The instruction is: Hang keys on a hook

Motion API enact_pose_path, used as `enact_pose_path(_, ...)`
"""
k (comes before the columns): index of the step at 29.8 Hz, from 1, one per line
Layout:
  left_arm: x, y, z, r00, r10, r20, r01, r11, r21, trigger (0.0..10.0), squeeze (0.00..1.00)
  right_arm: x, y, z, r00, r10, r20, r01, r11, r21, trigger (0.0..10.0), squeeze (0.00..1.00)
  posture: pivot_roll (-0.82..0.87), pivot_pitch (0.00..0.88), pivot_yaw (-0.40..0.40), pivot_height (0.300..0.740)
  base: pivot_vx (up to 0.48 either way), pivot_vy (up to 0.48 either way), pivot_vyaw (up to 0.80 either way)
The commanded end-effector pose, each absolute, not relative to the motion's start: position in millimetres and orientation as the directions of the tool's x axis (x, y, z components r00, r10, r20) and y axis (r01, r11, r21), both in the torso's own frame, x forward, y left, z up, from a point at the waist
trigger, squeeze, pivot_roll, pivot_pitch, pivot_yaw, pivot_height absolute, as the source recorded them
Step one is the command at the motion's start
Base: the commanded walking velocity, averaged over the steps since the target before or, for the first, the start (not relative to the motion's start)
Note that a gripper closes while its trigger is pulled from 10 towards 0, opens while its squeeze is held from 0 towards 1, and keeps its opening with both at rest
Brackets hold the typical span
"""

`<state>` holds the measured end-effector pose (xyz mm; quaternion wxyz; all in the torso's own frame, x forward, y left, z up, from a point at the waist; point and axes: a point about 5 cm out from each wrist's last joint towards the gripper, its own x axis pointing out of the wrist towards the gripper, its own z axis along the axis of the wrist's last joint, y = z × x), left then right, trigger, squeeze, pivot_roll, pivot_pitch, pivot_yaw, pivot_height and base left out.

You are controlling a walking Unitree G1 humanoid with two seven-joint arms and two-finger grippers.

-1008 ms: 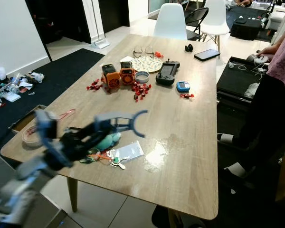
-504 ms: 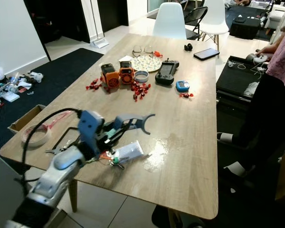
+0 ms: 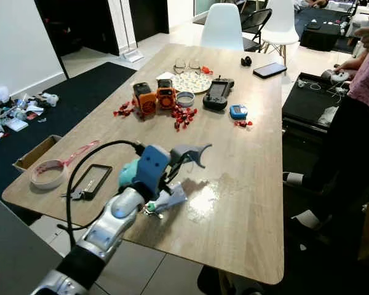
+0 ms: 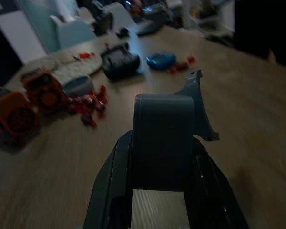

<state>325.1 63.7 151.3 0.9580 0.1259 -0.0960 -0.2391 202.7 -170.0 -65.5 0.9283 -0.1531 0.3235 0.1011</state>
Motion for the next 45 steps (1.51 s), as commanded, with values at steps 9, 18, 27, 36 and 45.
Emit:
enact_pose_path(9,333.1,54.1,191.8,0.872,-0.378,0.31,0.356,0.926,0.129,10.0,0.0,197.1,-170.0,-68.9,0.759,0.081,-0.646,-0.279,0.937,-0.211,10.0,0.0,0.02,0.072,0.021,0.74,0.0,0.0,0.0)
enact_pose_path(18,334.9,52.7,202.7,0.86,-0.37,0.352,0.356,0.928,0.106,10.0,0.0,198.6,-167.7,-68.4,0.761,0.085,-0.643,-0.281,0.937,-0.208,10.0,0.0,0.02,0.072,0.023,0.74,0.0,0.0,0.0)
enact_pose_path(27,331.2,49.3,207.7,0.845,-0.387,0.37,0.411,0.911,0.016,10.0,0.0,197.7,-167.9,-68.8,0.761,0.085,-0.644,-0.28,0.937,-0.208,10.0,0.0,0.03,0.072,0.023,0.74,0.0,0.0,0.0)
enact_pose_path(36,327.9,55.6,206.3,0.827,-0.412,0.383,0.44,0.898,0.014,10.0,0.0,197.2,-167.4,-69.0,0.761,0.085,-0.644,-0.279,0.938,-0.207,10.0,0.0,0.02,0.071,0.027,0.74,0.0,0.0,0.0)
enact_pose_path(45,310.8,93.4,168.8,0.699,-0.694,0.17,0.652,0.717,0.246,10.0,0.0,196.0,-166.1,-69.7,0.759,0.086,-0.645,-0.281,0.937,-0.206,10.0,0.0,0.03,0.064,0.032,0.74,0.0,0.0,0.0)
